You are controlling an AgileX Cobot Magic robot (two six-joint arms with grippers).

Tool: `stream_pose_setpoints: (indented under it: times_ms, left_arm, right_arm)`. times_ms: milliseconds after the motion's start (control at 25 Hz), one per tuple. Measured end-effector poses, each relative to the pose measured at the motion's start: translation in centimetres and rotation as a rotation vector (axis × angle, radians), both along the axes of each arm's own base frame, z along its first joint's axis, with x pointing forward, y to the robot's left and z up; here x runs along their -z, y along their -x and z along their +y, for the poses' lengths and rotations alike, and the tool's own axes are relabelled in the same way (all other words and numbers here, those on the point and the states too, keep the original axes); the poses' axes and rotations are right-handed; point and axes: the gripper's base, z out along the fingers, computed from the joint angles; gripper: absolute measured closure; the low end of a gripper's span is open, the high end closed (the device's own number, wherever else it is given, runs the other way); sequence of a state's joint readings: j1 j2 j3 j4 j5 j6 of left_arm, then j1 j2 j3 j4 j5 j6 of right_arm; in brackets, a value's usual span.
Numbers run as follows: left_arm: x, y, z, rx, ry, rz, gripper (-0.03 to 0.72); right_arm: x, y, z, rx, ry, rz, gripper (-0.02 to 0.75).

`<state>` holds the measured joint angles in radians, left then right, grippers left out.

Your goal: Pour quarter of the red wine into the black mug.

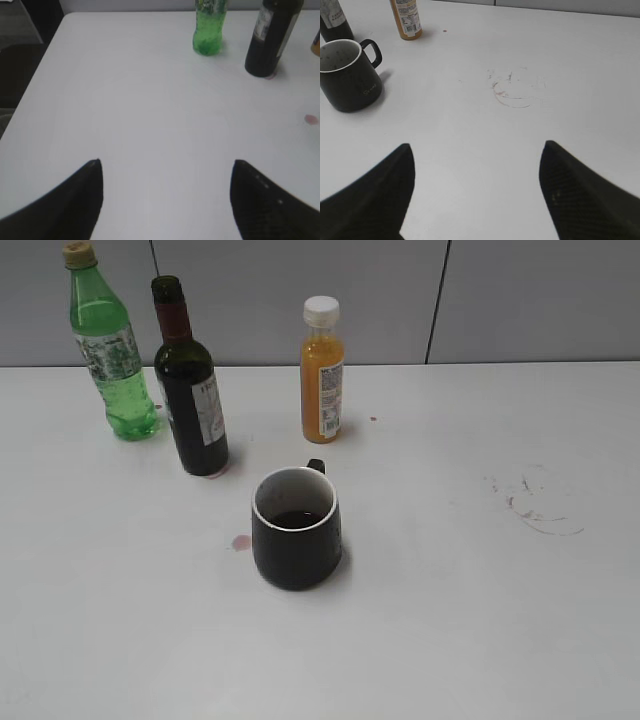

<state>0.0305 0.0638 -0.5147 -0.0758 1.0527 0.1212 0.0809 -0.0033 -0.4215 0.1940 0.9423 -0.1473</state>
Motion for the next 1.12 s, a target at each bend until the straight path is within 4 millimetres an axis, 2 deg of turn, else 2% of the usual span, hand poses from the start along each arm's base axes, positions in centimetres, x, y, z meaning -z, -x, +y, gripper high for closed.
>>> stream_pose_setpoints:
  times_ms: [160, 1120]
  left_arm:
    - [0.13, 1.01, -0.04, 0.001, -0.001, -0.060, 0.098]
    - [0.17, 1.06, -0.04, 0.001, -0.001, -0.061, 0.098]
  right_arm:
    - [0.01, 0.00, 0.01, 0.000, -0.001, 0.000, 0.153]
    - [0.01, 0.00, 0.01, 0.000, -0.002, 0.001, 0.153]
